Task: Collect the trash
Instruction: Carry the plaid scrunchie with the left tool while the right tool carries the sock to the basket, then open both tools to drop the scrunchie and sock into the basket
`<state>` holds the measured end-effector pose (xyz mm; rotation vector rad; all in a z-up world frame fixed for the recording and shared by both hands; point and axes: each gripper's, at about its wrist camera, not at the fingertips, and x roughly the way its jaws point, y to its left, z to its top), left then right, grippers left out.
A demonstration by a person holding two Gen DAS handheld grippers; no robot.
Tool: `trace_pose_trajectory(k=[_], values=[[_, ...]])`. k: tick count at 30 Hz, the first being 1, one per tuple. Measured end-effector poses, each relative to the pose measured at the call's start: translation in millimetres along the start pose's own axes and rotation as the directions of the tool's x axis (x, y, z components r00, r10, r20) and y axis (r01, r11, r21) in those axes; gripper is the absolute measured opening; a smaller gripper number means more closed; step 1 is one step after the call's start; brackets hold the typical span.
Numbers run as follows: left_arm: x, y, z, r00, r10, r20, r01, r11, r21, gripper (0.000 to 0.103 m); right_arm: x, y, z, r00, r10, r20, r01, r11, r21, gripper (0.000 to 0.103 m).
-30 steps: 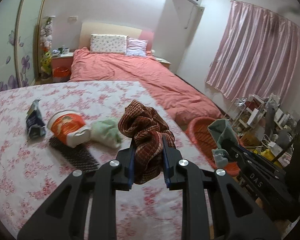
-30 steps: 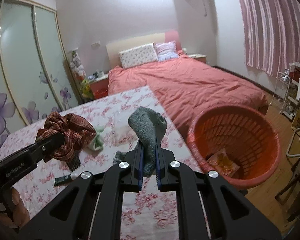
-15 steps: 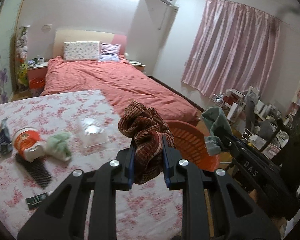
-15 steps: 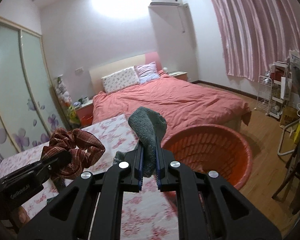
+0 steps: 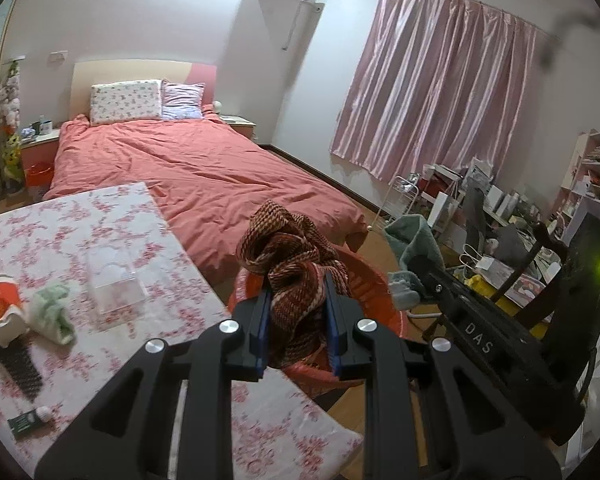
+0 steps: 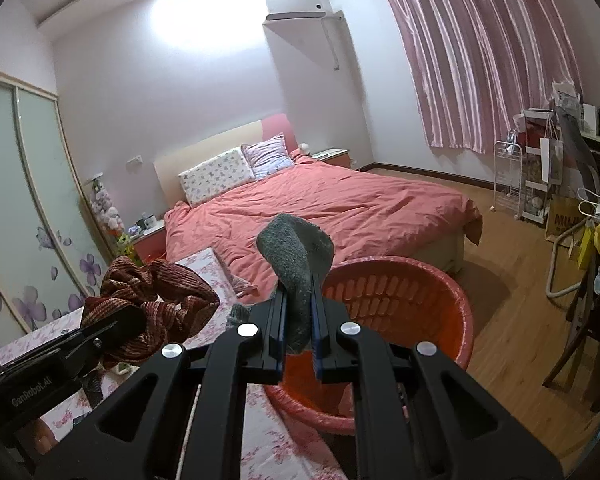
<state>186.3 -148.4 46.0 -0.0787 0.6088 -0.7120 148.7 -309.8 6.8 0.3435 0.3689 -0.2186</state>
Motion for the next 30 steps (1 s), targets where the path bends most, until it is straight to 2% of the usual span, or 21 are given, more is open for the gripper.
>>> trace_pose_trajectory(k=[18, 21, 23, 27, 30], values=[[84, -17, 6, 0.996, -0.055, -0.071, 0.056, 0.998, 0.015, 0.025, 31, -39, 8, 1.000, -0.031, -0.003, 0.031, 0.996, 0.081, 0.010], [101, -17, 2, 0.995, -0.034, -0.091, 0.036, 0.999, 0.023, 0.033, 40, -47, 8, 0.999, -0.023, -0.023, 0.025, 0.994, 0.106, 0.013], [108, -14, -1, 0.994, -0.020, -0.108, 0.022, 1.000, 0.018, 0.048, 46, -53, 7, 0.999, -0.022, -0.044, 0.027, 0.993, 0.119, 0.025], [115, 0, -9, 0.991, 0.021, -0.134, -0.021, 1.000, 0.001, 0.056, 46, -53, 0, 0.996, -0.048, -0.069, 0.056, 0.991, 0.120, 0.033], [109, 13, -12, 0.989, 0.062, -0.135, -0.064, 0.998, -0.009, 0.067, 42, -48, -4, 0.994, -0.067, -0.081, 0.075, 0.992, 0.104, 0.039]])
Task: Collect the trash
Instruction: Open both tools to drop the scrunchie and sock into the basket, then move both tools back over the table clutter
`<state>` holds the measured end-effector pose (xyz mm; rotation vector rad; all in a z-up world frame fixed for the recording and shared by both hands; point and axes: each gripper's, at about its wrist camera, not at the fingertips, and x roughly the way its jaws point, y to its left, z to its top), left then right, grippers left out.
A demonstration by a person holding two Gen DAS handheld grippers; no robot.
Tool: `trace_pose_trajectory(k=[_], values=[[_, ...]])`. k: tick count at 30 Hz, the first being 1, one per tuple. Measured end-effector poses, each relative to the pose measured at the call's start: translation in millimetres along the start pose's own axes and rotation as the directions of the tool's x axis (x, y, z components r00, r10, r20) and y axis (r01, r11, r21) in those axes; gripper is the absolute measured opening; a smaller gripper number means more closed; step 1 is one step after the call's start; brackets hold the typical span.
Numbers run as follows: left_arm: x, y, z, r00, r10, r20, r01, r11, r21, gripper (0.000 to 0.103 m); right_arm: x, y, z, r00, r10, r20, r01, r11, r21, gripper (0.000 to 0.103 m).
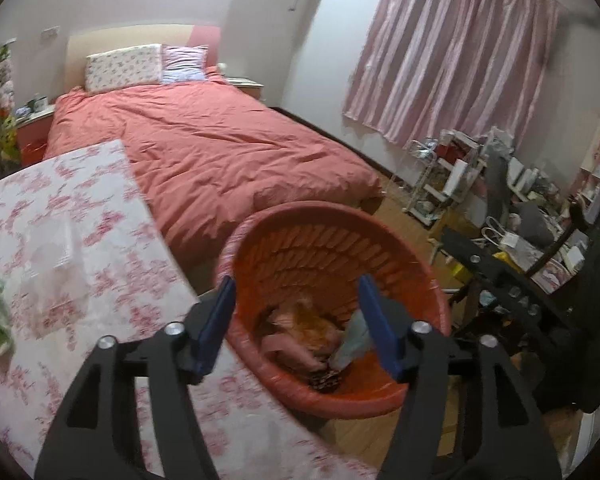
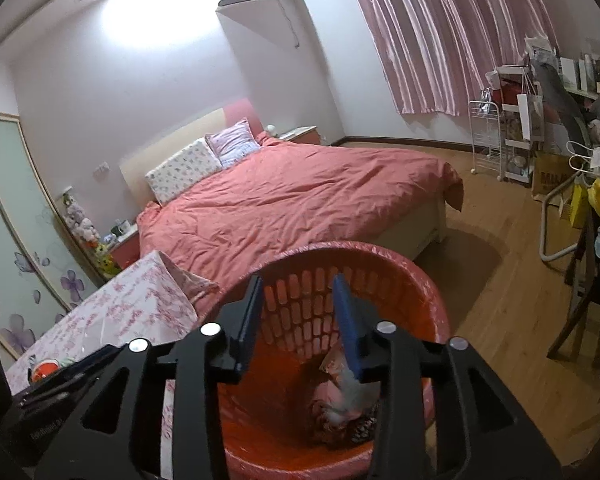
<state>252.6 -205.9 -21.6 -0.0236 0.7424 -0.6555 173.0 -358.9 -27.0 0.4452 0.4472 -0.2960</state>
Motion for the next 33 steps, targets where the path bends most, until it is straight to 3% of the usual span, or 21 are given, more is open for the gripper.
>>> trace_pose_trajectory(k=[5, 15, 21, 25, 33], values=[[-25, 24, -9, 0.996, 0.089, 0.028, -0.089, 0.996, -0.004, 0.084, -3, 9, 1, 1.000, -0.013, -0.010, 0.012, 0.999, -0.049, 0.044], [-97, 101, -39, 0.969, 0.246, 0.038, -0.242, 0.967, -0.080, 0.087, -21, 62, -15, 0.995, 0.078, -0.055, -0.085, 0.987, -0.134, 0.049], [-150, 163, -61, 0.931, 0.364, 0.037, -0.351, 0.918, -0.186, 0.087, -26, 117, -41, 0.976, 0.170, -0.137, -0.195, 0.962, -0.194, 0.049], [-185, 200, -80, 0.893, 0.450, 0.032, -0.429, 0.870, -0.243, 0.087, -30, 155, -63, 0.956, 0.219, -0.196, -0.264, 0.935, -0.239, 0.049], [-251, 256, -110, 0.852, 0.522, 0.037, -0.472, 0.798, -0.375, 0.087, -41, 243, -122, 0.908, 0.269, -0.322, -0.374, 0.865, -0.334, 0.049]])
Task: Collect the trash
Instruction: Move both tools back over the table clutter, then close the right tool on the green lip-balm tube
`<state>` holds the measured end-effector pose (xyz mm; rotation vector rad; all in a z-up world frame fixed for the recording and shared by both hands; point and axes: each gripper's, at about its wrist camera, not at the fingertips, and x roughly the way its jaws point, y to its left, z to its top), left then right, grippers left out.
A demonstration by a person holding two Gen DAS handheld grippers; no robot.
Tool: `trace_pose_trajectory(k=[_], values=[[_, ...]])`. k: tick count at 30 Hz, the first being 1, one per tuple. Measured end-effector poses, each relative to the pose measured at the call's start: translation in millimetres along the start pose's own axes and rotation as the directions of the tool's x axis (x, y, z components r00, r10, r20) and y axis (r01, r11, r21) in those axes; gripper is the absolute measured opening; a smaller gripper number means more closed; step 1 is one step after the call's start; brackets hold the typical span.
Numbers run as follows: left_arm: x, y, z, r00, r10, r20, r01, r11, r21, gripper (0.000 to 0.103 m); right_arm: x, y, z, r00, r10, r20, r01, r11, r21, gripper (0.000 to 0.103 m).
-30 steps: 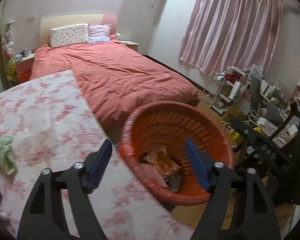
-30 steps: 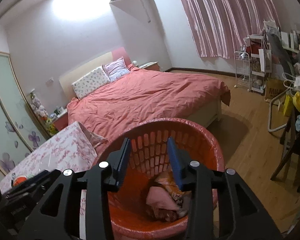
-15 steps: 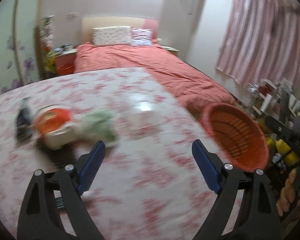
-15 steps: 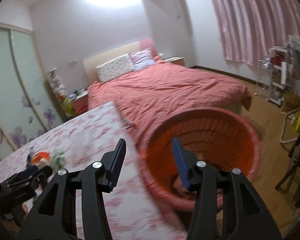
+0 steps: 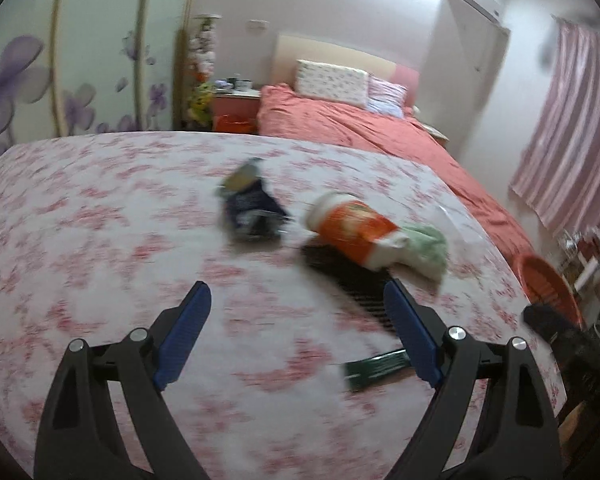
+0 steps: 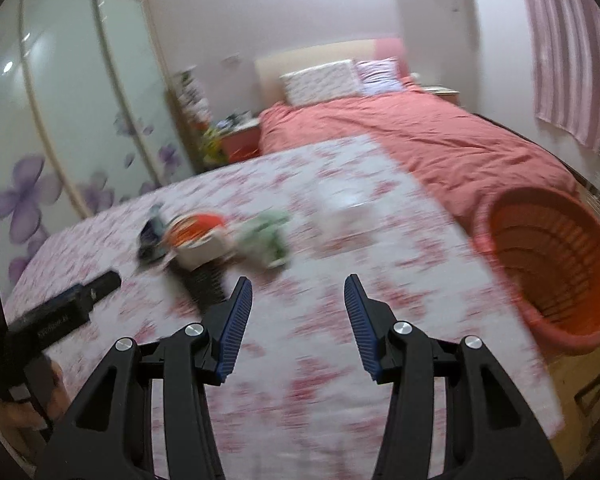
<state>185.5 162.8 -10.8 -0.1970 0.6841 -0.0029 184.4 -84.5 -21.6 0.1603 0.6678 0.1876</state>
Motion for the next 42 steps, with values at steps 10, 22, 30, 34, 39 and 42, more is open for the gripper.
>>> trace_pose_trajectory(k=[10, 22, 30, 34, 39, 42], values=[[-25, 52, -1, 0.999, 0.015, 0.034, -0.012, 0.998, -0.060, 0.087, 41, 66, -13, 0.992, -0.032, -0.120, 0.026, 0.998, -0.051, 0.049], [-18, 63, -7, 1.000, -0.001, 0.020, 0.003, 0.996, -0.084, 0.087, 65, 74, -20, 0.953, -0.257, -0.159, 0.225, 0.955, -0.195, 0.049], [-13, 51, -10, 1.000, -0.023, 0.008, 0.023, 0.997, -0.069, 0.087, 35, 13, -8, 0.971, -0.213, -0.109, 0.212, 0.977, -0.019, 0.049], [-12, 44, -13, 0.999, -0.036, 0.001, 0.036, 0.998, -0.059, 0.087, 32, 26, -15, 0.980, -0.149, -0.131, 0.145, 0.988, -0.046, 0.049], [-17, 43, -17, 0.999, -0.038, 0.004, 0.038, 0.998, -0.055, 0.087, 29, 43, -29, 0.975, -0.140, -0.174, 0.119, 0.984, -0.130, 0.049], [-17, 47, -17, 0.999, -0.037, 0.002, 0.037, 0.997, -0.064, 0.087, 36, 48, -34, 0.962, -0.198, -0.188, 0.165, 0.970, -0.177, 0.049]])
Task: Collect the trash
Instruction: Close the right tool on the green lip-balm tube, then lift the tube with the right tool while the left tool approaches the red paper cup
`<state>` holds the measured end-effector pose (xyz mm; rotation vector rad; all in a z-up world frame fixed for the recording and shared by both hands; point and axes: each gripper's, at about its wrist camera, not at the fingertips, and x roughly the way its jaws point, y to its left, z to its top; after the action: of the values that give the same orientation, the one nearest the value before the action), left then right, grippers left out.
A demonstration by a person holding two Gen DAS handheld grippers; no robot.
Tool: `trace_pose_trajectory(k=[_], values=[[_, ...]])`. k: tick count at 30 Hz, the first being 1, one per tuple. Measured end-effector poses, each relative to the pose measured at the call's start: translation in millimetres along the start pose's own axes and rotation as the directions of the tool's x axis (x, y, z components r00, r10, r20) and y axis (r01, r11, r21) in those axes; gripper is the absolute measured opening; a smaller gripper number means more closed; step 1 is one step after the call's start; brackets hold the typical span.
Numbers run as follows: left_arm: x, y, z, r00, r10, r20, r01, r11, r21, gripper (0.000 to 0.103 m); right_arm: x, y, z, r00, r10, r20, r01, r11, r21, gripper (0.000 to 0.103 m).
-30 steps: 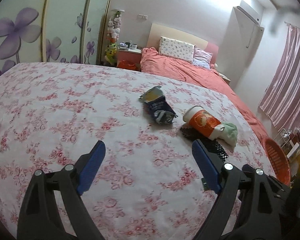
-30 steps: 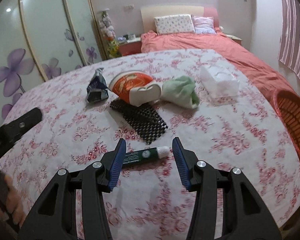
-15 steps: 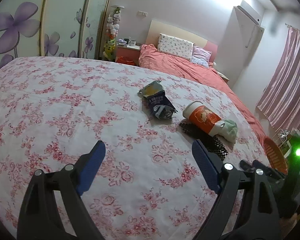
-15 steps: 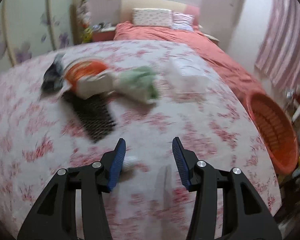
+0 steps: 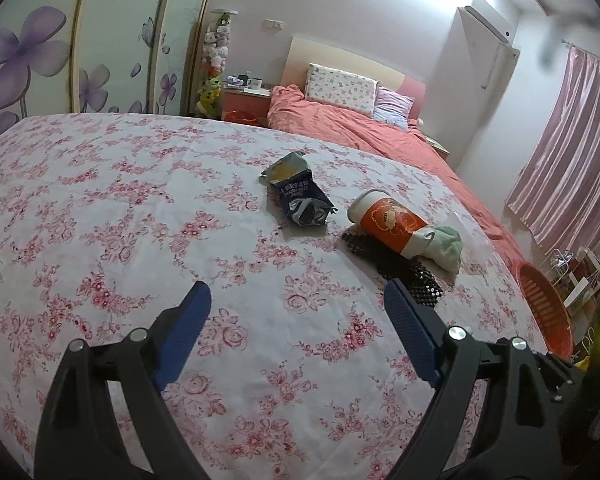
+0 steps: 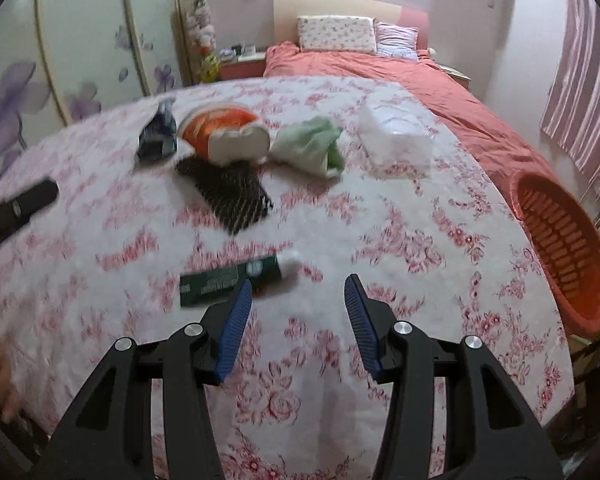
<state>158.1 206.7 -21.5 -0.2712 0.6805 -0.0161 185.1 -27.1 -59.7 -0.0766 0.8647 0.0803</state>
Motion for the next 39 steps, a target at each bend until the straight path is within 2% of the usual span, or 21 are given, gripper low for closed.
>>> trace_pose_trajectory(k=[4, 11, 14, 16, 19, 23, 25, 27, 30, 34, 39], values=[[0, 3, 1, 1.000, -0.003, -0.005, 0.003, 1.000, -0.017, 0.087, 18, -6, 9, 0.999, -0.022, -0.037, 0.024, 0.998, 0.049, 0.049], [1, 2, 1, 1.000, -0.004, -0.008, 0.004, 1.000, -0.017, 0.087, 36, -18, 37, 1.000, -0.016, -0.021, 0.019, 0.993, 0.119, 0.048], [1, 1, 1, 1.000, -0.006, -0.005, 0.006, 1.000, -0.013, 0.087, 22, -21, 34, 0.999, 0.034, 0.020, -0.036, 0.991, 0.132, 0.048], [2, 0, 1, 1.000, -0.010, -0.009, 0.010, 1.000, -0.015, 0.087, 14, -17, 29, 0.995, 0.094, 0.036, -0.098, 0.986, 0.138, 0.048], [2, -2, 1, 1.000, -0.013, -0.010, 0.013, 1.000, -0.018, 0.087, 11, -3, 25, 0.990, 0.132, 0.044, -0.136, 0.982, 0.129, 0.048], [-1, -5, -1, 1.000, -0.014, -0.005, 0.014, 1.000, -0.010, 0.087, 23, 12, 24, 0.993, 0.119, 0.004, -0.119, 0.988, 0.102, 0.046], [-1, -3, -1, 1.000, -0.011, -0.003, 0.011, 1.000, -0.009, 0.087, 23, 14, 19, 0.996, 0.084, 0.000, -0.084, 0.994, 0.071, 0.044], [-2, -1, -1, 1.000, -0.012, -0.003, 0.012, 1.000, -0.017, 0.087, 23, 7, 18, 0.999, 0.050, 0.005, -0.051, 0.996, 0.070, 0.037], [0, 1, 0, 1.000, -0.011, -0.003, 0.011, 1.000, -0.027, 0.087, 27, -13, 19, 0.996, 0.085, -0.004, -0.083, 0.987, 0.139, 0.028], [2, -4, 0, 1.000, -0.017, -0.010, 0.017, 1.000, -0.019, 0.087, 26, -19, 22, 0.994, 0.105, 0.019, -0.106, 0.982, 0.155, 0.028], [3, -11, 0, 1.000, -0.018, -0.010, 0.018, 1.000, -0.001, 0.087, 32, -15, 25, 0.995, 0.102, 0.008, -0.102, 0.982, 0.161, 0.028]])
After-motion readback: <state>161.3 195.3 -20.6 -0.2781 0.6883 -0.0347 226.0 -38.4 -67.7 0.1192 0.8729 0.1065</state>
